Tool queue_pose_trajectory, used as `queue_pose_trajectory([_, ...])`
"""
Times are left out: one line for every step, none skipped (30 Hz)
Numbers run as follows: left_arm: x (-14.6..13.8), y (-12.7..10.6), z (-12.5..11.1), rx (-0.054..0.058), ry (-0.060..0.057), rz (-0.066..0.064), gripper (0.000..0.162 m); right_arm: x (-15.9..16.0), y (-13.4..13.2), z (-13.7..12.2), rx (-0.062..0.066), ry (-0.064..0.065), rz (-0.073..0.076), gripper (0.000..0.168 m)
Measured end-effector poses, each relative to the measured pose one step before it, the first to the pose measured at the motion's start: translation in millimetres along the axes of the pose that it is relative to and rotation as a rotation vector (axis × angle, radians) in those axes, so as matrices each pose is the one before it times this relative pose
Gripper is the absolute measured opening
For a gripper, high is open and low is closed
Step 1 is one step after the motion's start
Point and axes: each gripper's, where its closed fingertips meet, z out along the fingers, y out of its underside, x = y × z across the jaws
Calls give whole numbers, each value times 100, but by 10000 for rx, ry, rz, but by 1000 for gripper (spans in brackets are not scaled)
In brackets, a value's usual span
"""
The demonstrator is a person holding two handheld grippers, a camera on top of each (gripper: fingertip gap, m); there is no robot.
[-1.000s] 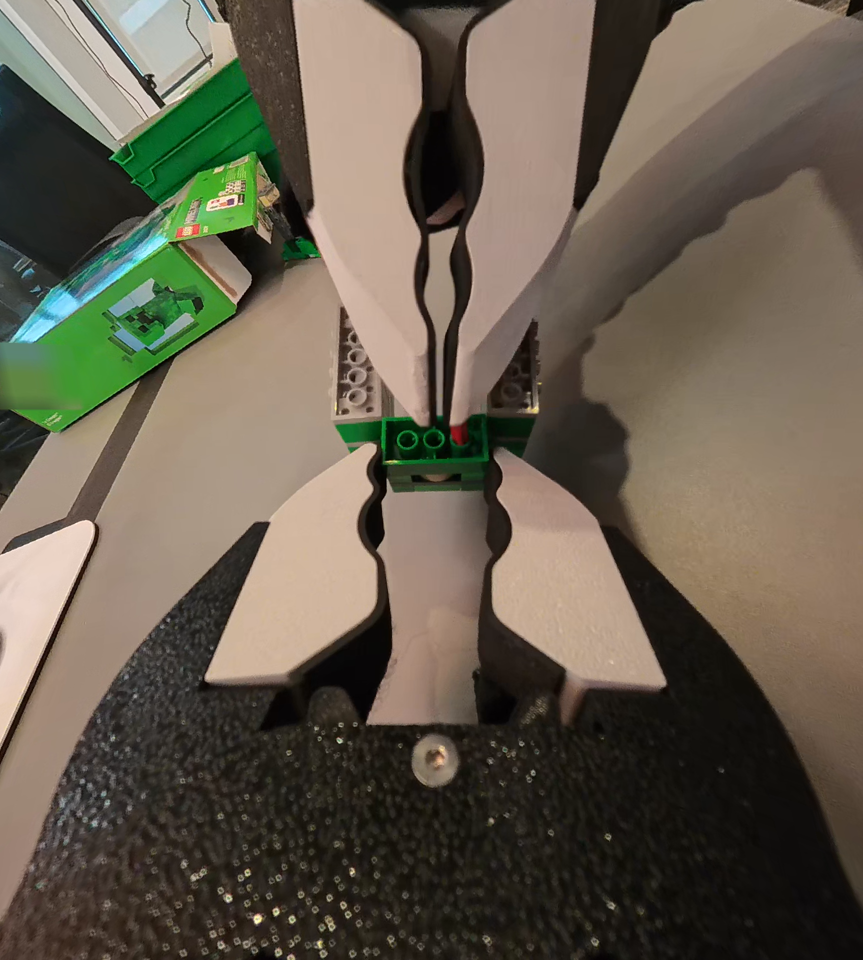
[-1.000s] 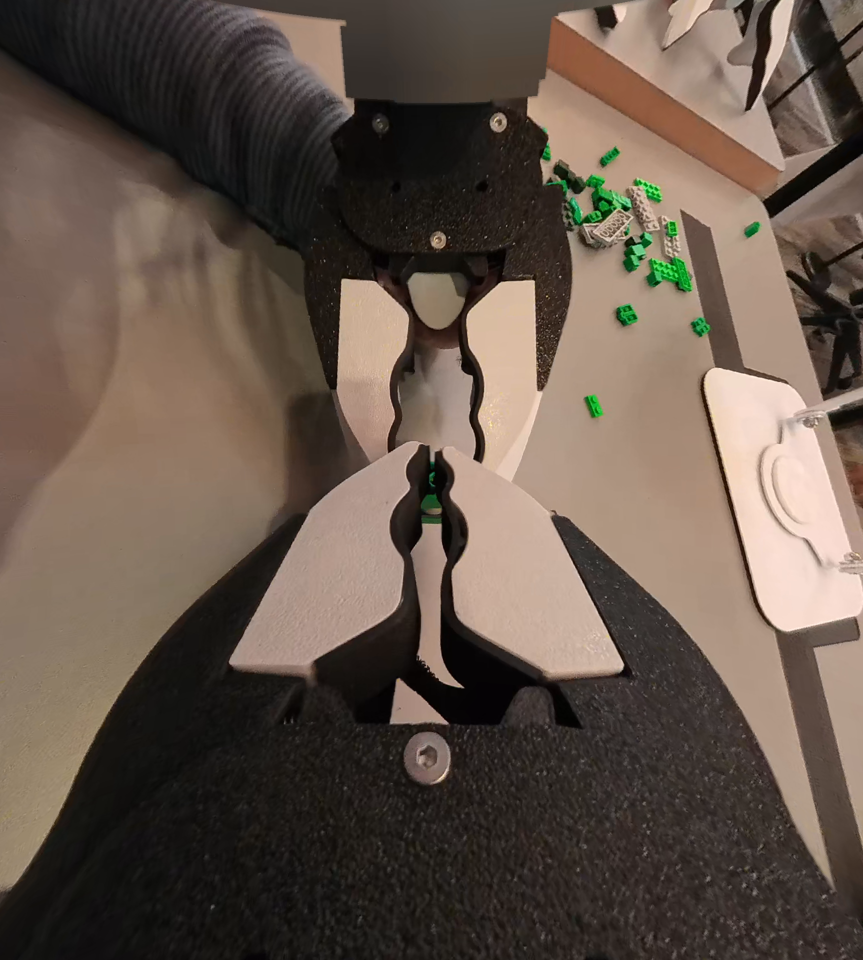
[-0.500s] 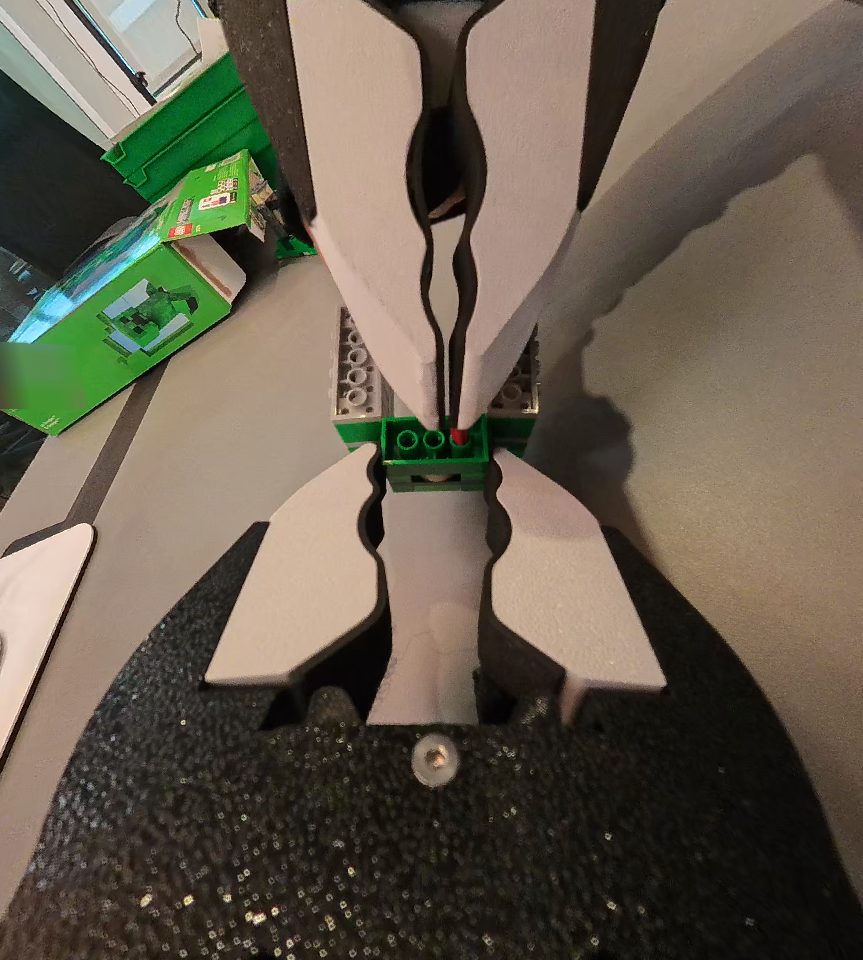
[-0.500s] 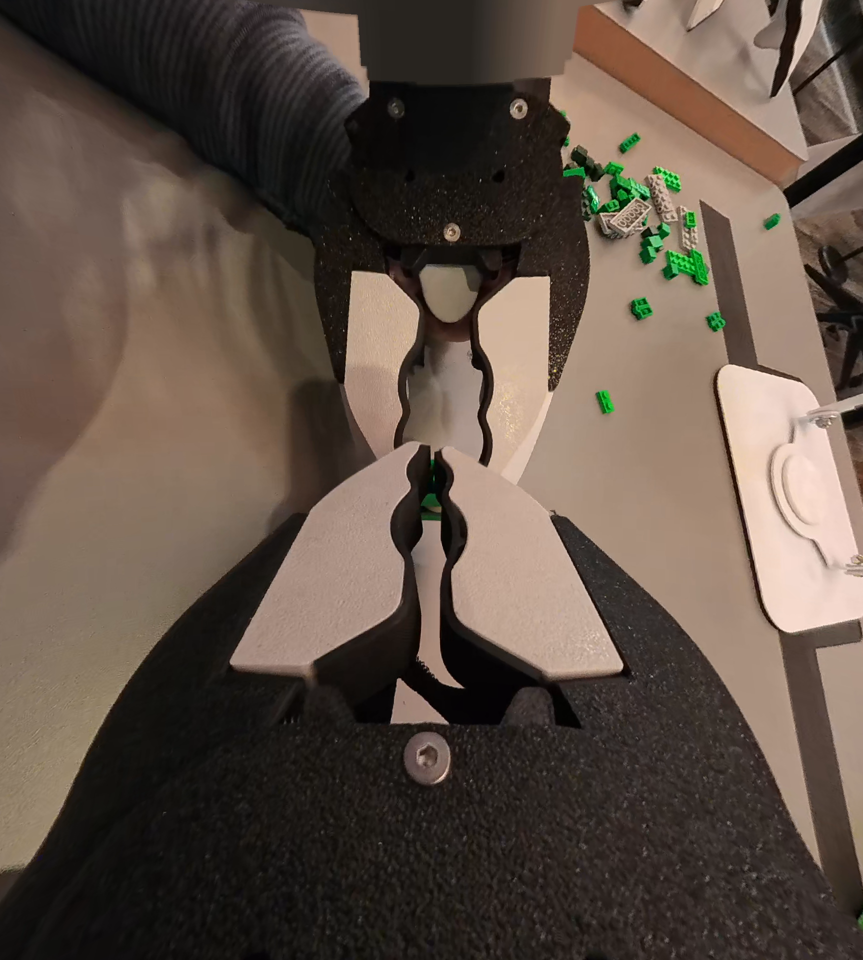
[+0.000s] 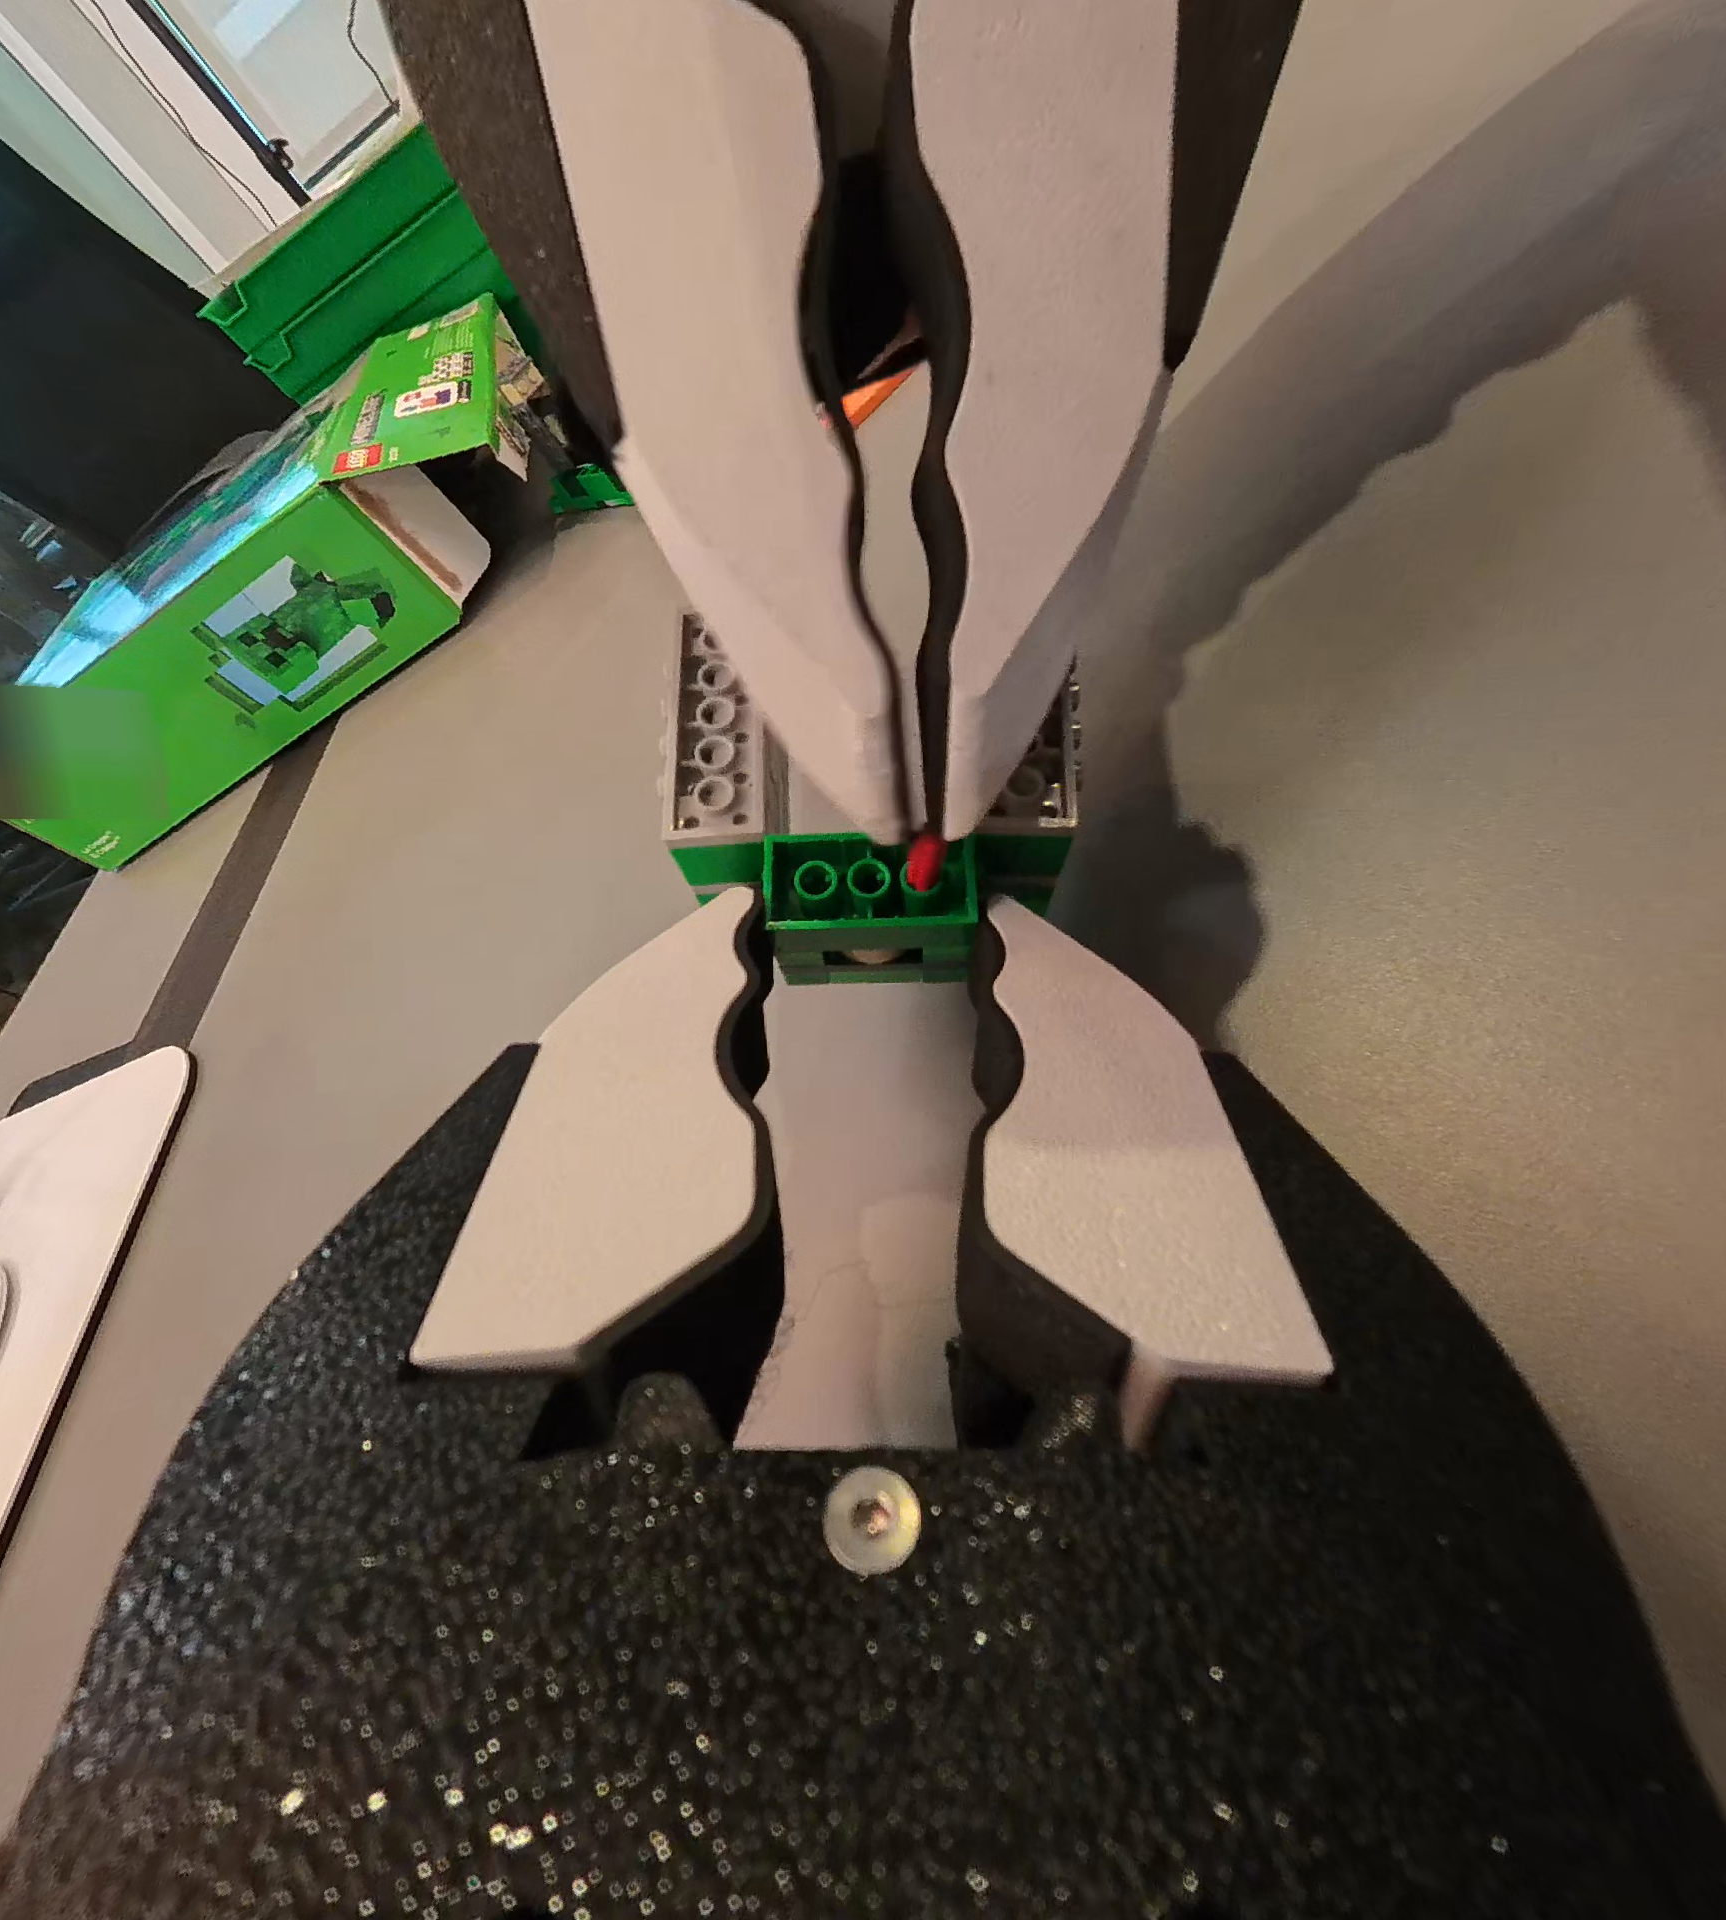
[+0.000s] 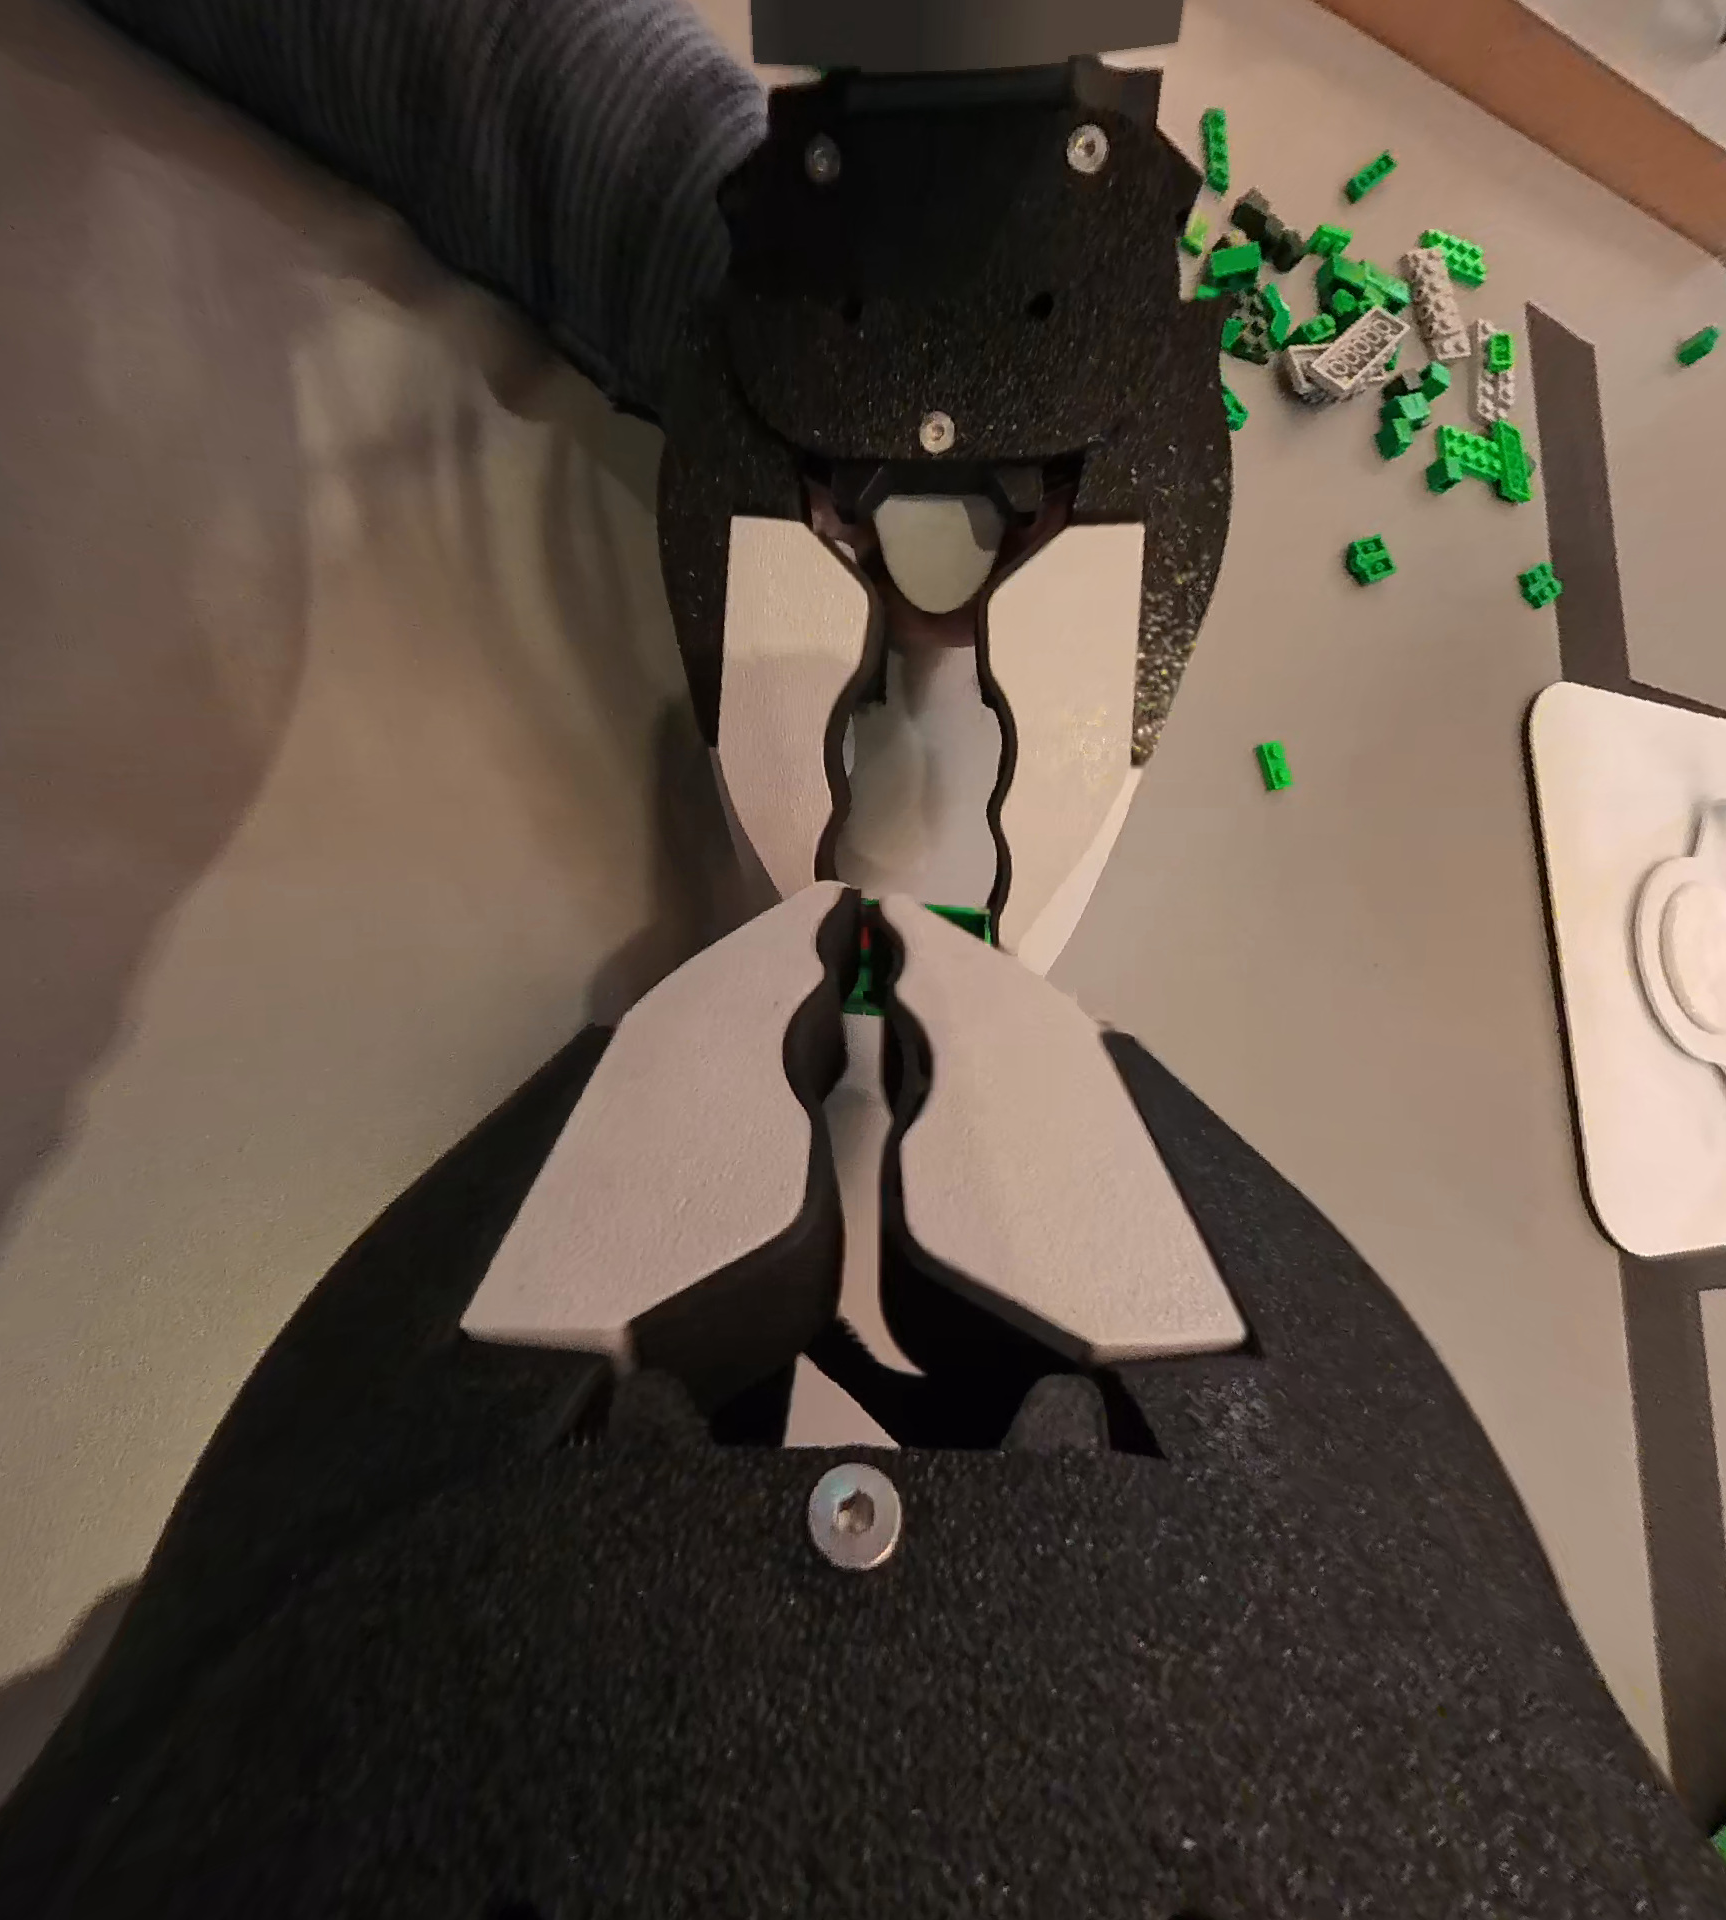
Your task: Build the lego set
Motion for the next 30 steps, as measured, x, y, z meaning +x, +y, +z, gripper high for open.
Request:
queue_pose_trajectory([49,-39,17,18,17,33,36,-15,-52,7,-54,2,-71,0])
queue_pose_trajectory([19,23,8,-19,-1,15,36,2,27,47,-115,25,-126,0])
queue_pose_trajectory([26,45,30,-35,20,0,36,-2,25,55,-111,28,-117,0])
queue_pose_trajectory([12,37,16,-29,-9,22,36,-20,17,48,-86,14,-84,0])
queue_pose_trajectory([7,43,3,-33,-25,38,36,-23,37,45,-82,-11,-44,0])
queue_pose_trajectory([-8,27,6,-23,-22,12,36,4,27,17,-48,-8,7,0])
queue_pose_trajectory([-14,-18,-23,9,-14,15,36,-6,-22,-14,14,-11,-10,0])
queue_pose_trajectory([-47,-56,-35,29,-39,11,36,18,-49,-45,38,15,-42,0])
queue_pose_trajectory([0,-71,-40,45,0,-8,36,2,-55,-30,34,4,-51,0])
queue_pose_trajectory([-4,-28,-36,26,12,-18,36,3,-27,-20,22,9,-43,0])
queue_pose_trajectory([-16,-7,-20,3,-11,6,36,13,-20,3,31,-3,5,0])
queue_pose_trajectory([2,-32,-24,17,-8,18,36,-19,-30,-11,44,-43,39,0])
queue_pose_trajectory([14,-41,-23,26,17,-16,36,10,-31,-31,61,-32,57,0])
queue_pose_trajectory([-33,-14,-36,22,-10,-12,36,36,-20,-14,42,-3,51,0])
queue_pose_trajectory([-35,-47,-30,24,-23,8,36,18,-47,-25,32,1,26,0])
queue_pose_trajectory([5,-40,-25,29,4,-4,36,-8,-29,-16,15,-11,9,0])
queue_pose_trajectory([-31,16,-14,-2,-17,-6,36,37,5,3,5,10,29,0])
queue_pose_trajectory([-11,6,-3,-5,-5,6,36,2,7,12,14,-16,29,0])
queue_pose_trajectory([9,3,3,-8,-6,18,36,-12,3,3,12,-27,33,0])
queue_pose_trajectory([-20,24,0,-26,-21,27,36,-6,36,22,-5,-14,43,0])
queue_pose_trajectory([14,43,13,-30,0,24,36,-25,27,27,-5,-27,43,0])
queue_pose_trajectory([17,31,5,-22,4,14,36,-17,29,19,6,-20,40,0])
queue_pose_trajectory([0,8,9,-10,-6,13,36,3,16,-6,18,-7,26,0])
queue_pose_trajectory([-27,15,0,-13,-16,5,36,11,17,11,10,3,34,0])
queue_pose_trajectory([28,50,31,-26,30,-19,36,-16,50,41,-9,-8,37,0])
queue_pose_trajectory([51,115,52,-61,50,-28,36,-16,82,73,-41,13,10,0])
queue_pose_trajectory([47,88,79,-34,55,-74,36,27,38,34,-4,83,-21,0])
queue_pose_trajectory([-175,-41,-12,29,-19,-189,36,257,-108,-83,105,282,-85,0])
queue_pose_trajectory([-378,-188,-139,160,-114,-312,36,443,-253,-236,221,413,-95,0])
queue_pose_trajectory([-428,-96,-180,109,-85,-414,36,369,-393,-330,272,358,-112,4])
